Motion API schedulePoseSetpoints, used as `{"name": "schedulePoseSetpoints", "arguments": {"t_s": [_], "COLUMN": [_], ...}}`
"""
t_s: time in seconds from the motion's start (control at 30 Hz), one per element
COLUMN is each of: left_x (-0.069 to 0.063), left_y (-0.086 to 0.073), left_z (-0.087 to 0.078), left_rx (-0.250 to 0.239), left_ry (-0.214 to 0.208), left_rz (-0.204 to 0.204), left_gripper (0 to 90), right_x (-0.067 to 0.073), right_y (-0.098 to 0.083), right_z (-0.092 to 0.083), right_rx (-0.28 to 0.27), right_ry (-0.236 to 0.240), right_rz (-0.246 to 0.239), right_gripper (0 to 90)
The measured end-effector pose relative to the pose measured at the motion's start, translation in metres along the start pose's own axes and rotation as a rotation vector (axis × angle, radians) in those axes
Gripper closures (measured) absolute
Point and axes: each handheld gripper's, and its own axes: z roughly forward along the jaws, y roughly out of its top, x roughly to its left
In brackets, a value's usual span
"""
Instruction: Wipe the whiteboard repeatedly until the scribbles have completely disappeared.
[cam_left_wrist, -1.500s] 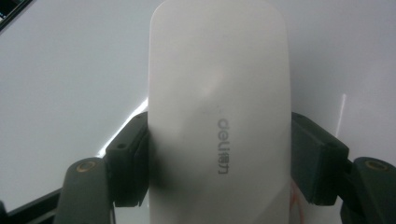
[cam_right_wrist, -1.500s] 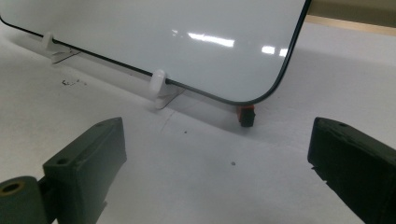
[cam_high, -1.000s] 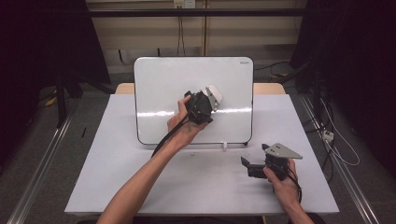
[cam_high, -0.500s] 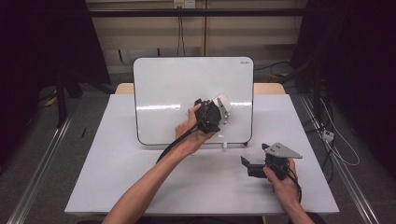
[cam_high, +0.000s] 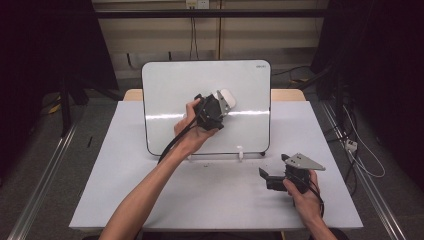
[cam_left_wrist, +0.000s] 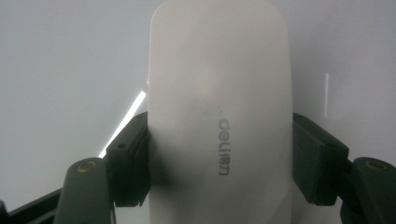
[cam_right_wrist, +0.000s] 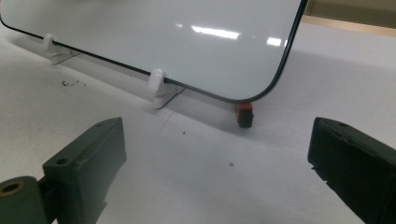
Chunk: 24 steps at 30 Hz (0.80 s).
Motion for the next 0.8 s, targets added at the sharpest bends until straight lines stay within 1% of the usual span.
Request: {"name": "schedulePoseSetpoints", "arguments": {"t_s": [0.03, 0.07, 0.1, 0.17, 0.2, 0.37, 0.4, 0.43, 0.47, 0.53, 0.57, 0.6, 0.63, 0.67, 0.7, 0.77, 0.8], "left_x": [0.005, 0.01, 0.013, 0.022, 0.026, 0.053, 0.057, 0.064, 0.07, 0.079, 0.08, 0.081, 0.079, 0.076, 0.073, 0.072, 0.071], "left_y": [-0.002, -0.004, -0.007, -0.011, -0.013, -0.023, -0.026, -0.03, -0.033, -0.04, -0.044, -0.048, -0.05, -0.052, -0.053, -0.053, -0.052], "left_z": [-0.002, -0.003, -0.004, -0.006, -0.007, -0.014, -0.015, -0.017, -0.019, -0.023, -0.023, -0.024, -0.025, -0.023, -0.022, -0.023, -0.023], "left_rx": [0.003, 0.001, -0.002, 0.003, -0.001, 0.006, -0.003, -0.001, 0.001, 0.007, -0.003, -0.002, -0.003, -0.01, -0.023, -0.012, -0.01], "left_ry": [0.004, 0.01, 0.01, 0.017, 0.018, 0.044, 0.056, 0.065, 0.064, 0.072, 0.087, 0.082, 0.089, 0.105, 0.109, 0.101, 0.105], "left_rz": [-0.013, -0.015, -0.035, -0.046, -0.069, -0.107, -0.136, -0.148, -0.171, -0.195, -0.211, -0.217, -0.224, -0.231, -0.252, -0.255, -0.257], "left_gripper": [31.1, 31.1, 31.1, 31.1, 31.1, 31.1, 31.1, 31.1, 31.1, 31.1, 31.1, 31.1, 31.1, 31.1, 31.1, 31.1, 31.0], "right_x": [0.0, 0.0, 0.0, 0.0, 0.0, 0.0, 0.0, 0.0, 0.0, 0.0, 0.0, 0.0, 0.0, 0.0, 0.001, 0.001, 0.001], "right_y": [0.0, 0.0, 0.0, 0.0, 0.0, 0.0, 0.0, 0.0, 0.0, 0.0, 0.0, 0.0, 0.0, 0.0, 0.0, 0.0, 0.0], "right_z": [0.0, 0.0, 0.0, 0.001, 0.001, 0.0, 0.0, 0.0, 0.0, 0.0, 0.0, 0.0, 0.0, 0.001, 0.001, 0.001, 0.001], "right_rx": [0.002, 0.003, 0.002, 0.002, 0.003, 0.005, 0.003, 0.004, 0.004, 0.005, 0.005, 0.006, 0.006, 0.007, 0.008, 0.011, 0.009], "right_ry": [0.0, -0.002, -0.002, -0.002, -0.001, -0.004, -0.003, -0.003, -0.004, -0.005, -0.005, -0.005, -0.005, -0.004, -0.003, -0.004, -0.004], "right_rz": [0.0, 0.001, 0.004, 0.001, 0.001, 0.002, 0.003, 0.004, 0.004, 0.004, 0.005, 0.005, 0.003, 0.004, 0.003, 0.005, 0.004], "right_gripper": [4.3, 4.4, 4.3, 4.4, 4.4, 4.3, 4.3, 4.4, 4.3, 4.3, 4.3, 4.3, 4.4, 4.3, 4.4, 4.4, 4.4]}}
